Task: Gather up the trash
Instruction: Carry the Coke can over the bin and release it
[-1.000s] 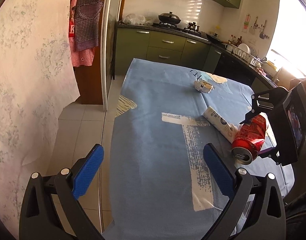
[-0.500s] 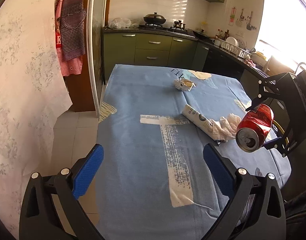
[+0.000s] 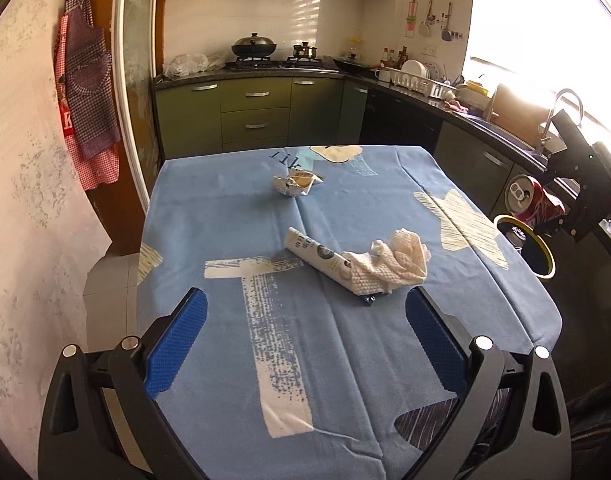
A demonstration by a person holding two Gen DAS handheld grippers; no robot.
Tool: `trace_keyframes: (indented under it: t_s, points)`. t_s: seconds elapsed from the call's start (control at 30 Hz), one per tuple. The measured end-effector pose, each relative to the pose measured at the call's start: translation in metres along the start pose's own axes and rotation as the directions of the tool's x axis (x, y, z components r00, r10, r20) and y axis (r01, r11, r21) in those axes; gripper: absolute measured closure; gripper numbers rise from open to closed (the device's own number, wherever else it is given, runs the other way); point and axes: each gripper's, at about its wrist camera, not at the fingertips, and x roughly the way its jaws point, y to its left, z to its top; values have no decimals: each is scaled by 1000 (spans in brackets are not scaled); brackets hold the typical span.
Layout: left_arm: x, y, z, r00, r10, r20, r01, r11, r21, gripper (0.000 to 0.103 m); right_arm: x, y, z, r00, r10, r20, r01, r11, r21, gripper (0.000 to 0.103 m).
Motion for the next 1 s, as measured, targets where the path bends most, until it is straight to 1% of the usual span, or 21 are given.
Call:
trace_keyframes:
  t_s: [0.07,0.13,0.17,0.23,0.3,0.33,0.43,0.5,0.57,0.6,0.67,0.77,0.8,0.87,0.9,0.93,1.0]
  points:
    - [5,-8,4,1000,-13,-7,13,1000,15,5,10,-38,-27,1000,2,-22,2,986,169,27]
    - [11,-15,6,1000,-24,-18,24,999,33,5,22,-72,-58,999,13,-37,0,947,322,27]
    - [13,-18,7,999,-28,-23,29,999,42,5,29,-88,-75,999,17,-42,1,917,398,27]
    - [19,-24,10,999,-35,-33,37,998,56,5,43,-113,-106,998,26,-49,3,858,514,27]
    - [24,-29,12,998,-43,-44,45,997,67,5,58,-131,-127,997,27,-66,18,801,599,27]
    - [25,-31,12,998,-45,-48,49,996,71,5,66,-139,-141,997,31,-75,25,765,644,27]
    - [30,-38,14,997,-53,-60,58,995,85,5,88,-161,-169,996,44,-82,31,677,735,26]
    - [34,-42,14,996,-62,-67,68,993,91,5,96,-171,-182,998,12,-60,39,627,778,24]
    - [36,-46,15,995,-71,-71,78,992,96,5,93,-179,-193,997,-64,-52,79,569,818,18]
    - [37,-49,14,994,-76,-73,83,991,101,5,87,-180,-197,995,-98,-35,82,531,843,18]
    - [38,-53,14,994,-85,-75,93,990,109,5,76,-176,-202,992,-120,45,20,492,871,18]
    - [41,-57,13,992,-94,-80,103,987,121,5,59,-153,-203,981,-173,89,1,462,887,18]
    - [43,-57,13,992,-94,-82,104,987,122,5,53,-142,-202,977,-180,110,-15,459,888,18]
    - [47,-56,13,991,-96,-90,107,987,120,5,44,-117,-203,968,-173,180,-81,462,883,17]
    - [50,-55,12,991,-92,-96,103,988,118,5,40,-102,-201,962,-169,213,-110,473,874,17]
    - [53,-53,13,991,-89,-101,100,988,116,5,39,-88,-194,957,-172,233,-122,488,864,16]
    - [59,-50,12,989,-85,-117,98,989,114,5,40,-66,-185,954,-174,245,-123,516,848,13]
